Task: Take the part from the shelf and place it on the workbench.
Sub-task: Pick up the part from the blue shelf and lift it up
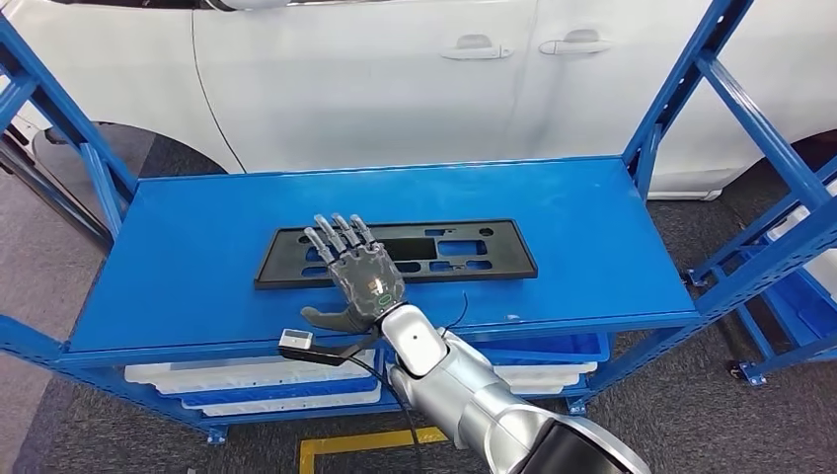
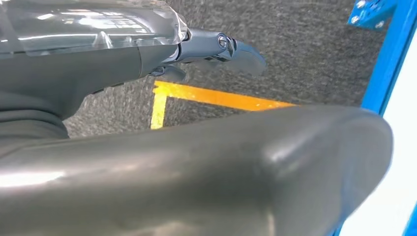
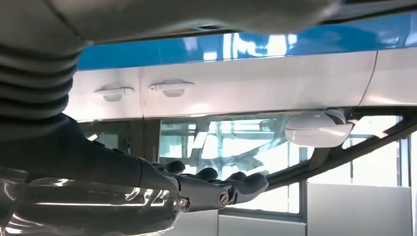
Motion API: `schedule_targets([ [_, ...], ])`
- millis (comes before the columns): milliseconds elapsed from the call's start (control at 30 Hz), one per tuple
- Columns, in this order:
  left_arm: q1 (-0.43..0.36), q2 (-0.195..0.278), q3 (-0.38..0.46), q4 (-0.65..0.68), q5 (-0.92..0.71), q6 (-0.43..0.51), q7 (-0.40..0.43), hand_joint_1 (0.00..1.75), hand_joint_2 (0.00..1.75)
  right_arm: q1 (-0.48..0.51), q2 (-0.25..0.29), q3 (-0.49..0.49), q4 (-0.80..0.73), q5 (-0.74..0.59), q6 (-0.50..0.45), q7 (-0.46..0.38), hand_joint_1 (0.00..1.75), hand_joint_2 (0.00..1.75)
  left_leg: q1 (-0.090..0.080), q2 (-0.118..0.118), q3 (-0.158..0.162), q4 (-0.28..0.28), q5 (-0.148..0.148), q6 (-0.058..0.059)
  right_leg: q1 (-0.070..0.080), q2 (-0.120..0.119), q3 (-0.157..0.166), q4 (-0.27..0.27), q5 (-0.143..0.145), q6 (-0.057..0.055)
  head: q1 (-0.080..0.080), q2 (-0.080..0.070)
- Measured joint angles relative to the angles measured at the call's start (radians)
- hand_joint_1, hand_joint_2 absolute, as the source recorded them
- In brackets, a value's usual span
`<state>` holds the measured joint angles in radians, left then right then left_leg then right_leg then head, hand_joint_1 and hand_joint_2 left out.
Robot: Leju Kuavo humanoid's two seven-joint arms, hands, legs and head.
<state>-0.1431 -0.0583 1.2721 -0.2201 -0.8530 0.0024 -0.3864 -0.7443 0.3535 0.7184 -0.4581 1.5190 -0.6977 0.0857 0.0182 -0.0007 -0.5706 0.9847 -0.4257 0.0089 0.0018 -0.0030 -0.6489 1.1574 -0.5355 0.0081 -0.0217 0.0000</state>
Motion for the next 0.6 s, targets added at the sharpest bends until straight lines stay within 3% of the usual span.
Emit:
schedule_targets([
  [67, 0.000, 0.000, 0.000, 0.000, 0.000, 0.000, 0.000, 0.00, 0.00, 0.002, -0.007, -0.012, 0.001, 0.001, 0.000, 0.001, 0.00, 1.75, -0.001, -0.002, -0.003, 0.003, 0.000, 0.002, -0.003, 0.001, -0.065, 0.129, -0.045, 0.004, 0.000, 0.000],
  [100, 0.001, 0.000, 0.000, 0.000, 0.000, 0.000, 0.000, 0.00, 0.00, 0.003, -0.010, -0.017, 0.001, 0.001, 0.000, 0.002, 0.00, 1.75, -0.001, -0.003, -0.004, 0.005, 0.000, 0.001, -0.004, 0.001, -0.077, 0.148, -0.041, 0.004, 0.000, 0.000],
  [133, 0.001, 0.000, 0.000, 0.000, 0.000, 0.000, 0.000, 0.00, 0.00, 0.004, -0.013, -0.021, 0.001, 0.002, 0.000, 0.003, 0.00, 1.75, -0.001, -0.005, -0.005, 0.007, -0.001, 0.001, -0.005, 0.001, -0.068, 0.125, -0.017, 0.003, 0.000, 0.000],
  [233, -0.002, -0.001, -0.003, 0.000, -0.004, 0.000, 0.000, 0.00, 0.00, 0.000, -0.018, -0.031, 0.001, 0.011, 0.000, 0.009, 0.00, 1.75, -0.002, -0.010, -0.005, 0.013, -0.005, -0.007, -0.004, 0.003, 0.028, -0.084, 0.080, -0.007, 0.000, 0.000],
  [300, -0.004, -0.001, -0.006, 0.000, -0.006, 0.000, 0.002, 0.00, 0.00, -0.002, -0.020, -0.034, 0.001, 0.025, 0.000, 0.019, 0.00, 1.75, -0.004, -0.011, -0.009, 0.015, -0.006, -0.017, 0.000, 0.005, 0.053, -0.143, 0.094, -0.014, -0.001, 0.000],
  [400, -0.004, 0.000, -0.010, 0.000, -0.007, 0.000, 0.005, 0.00, 0.00, -0.005, -0.024, -0.036, 0.001, 0.042, 0.000, 0.039, 0.00, 1.75, -0.002, -0.009, -0.010, 0.017, -0.010, -0.034, 0.000, 0.005, 0.052, -0.148, 0.098, -0.030, -0.001, 0.000],
  [467, -0.005, 0.000, -0.014, 0.000, -0.008, -0.001, 0.007, 0.00, 0.00, -0.008, -0.025, -0.036, 0.001, 0.047, 0.000, 0.049, 0.00, 1.75, -0.001, -0.006, -0.033, 0.073, -0.049, -0.044, -0.005, 0.003, 0.054, -0.154, 0.102, -0.041, -0.002, 0.000],
  [533, -0.005, 0.000, -0.018, 0.000, -0.009, -0.001, 0.010, 0.00, 0.00, -0.010, -0.027, -0.036, 0.003, 0.049, 0.000, 0.057, 0.00, 1.75, 0.001, -0.004, -0.091, 0.205, -0.117, -0.051, -0.004, 0.002, 0.054, -0.154, 0.102, -0.046, -0.003, 0.000],
  [567, -0.004, 0.000, -0.019, 0.000, -0.009, -0.001, 0.010, 0.00, 0.00, -0.010, -0.030, -0.036, 0.005, 0.050, 0.000, 0.060, 0.00, 1.75, 0.001, -0.005, -0.120, 0.269, -0.141, -0.053, -0.002, 0.001, 0.053, -0.154, 0.102, -0.046, -0.003, 0.000],
  [600, -0.003, 0.000, -0.020, 0.000, -0.009, -0.001, 0.011, 0.00, 0.00, -0.010, -0.032, -0.035, 0.008, 0.050, 0.000, 0.063, 0.00, 1.75, 0.001, -0.004, -0.137, 0.304, -0.147, -0.053, -0.001, 0.001, 0.054, -0.154, 0.102, -0.047, -0.003, 0.000],
])
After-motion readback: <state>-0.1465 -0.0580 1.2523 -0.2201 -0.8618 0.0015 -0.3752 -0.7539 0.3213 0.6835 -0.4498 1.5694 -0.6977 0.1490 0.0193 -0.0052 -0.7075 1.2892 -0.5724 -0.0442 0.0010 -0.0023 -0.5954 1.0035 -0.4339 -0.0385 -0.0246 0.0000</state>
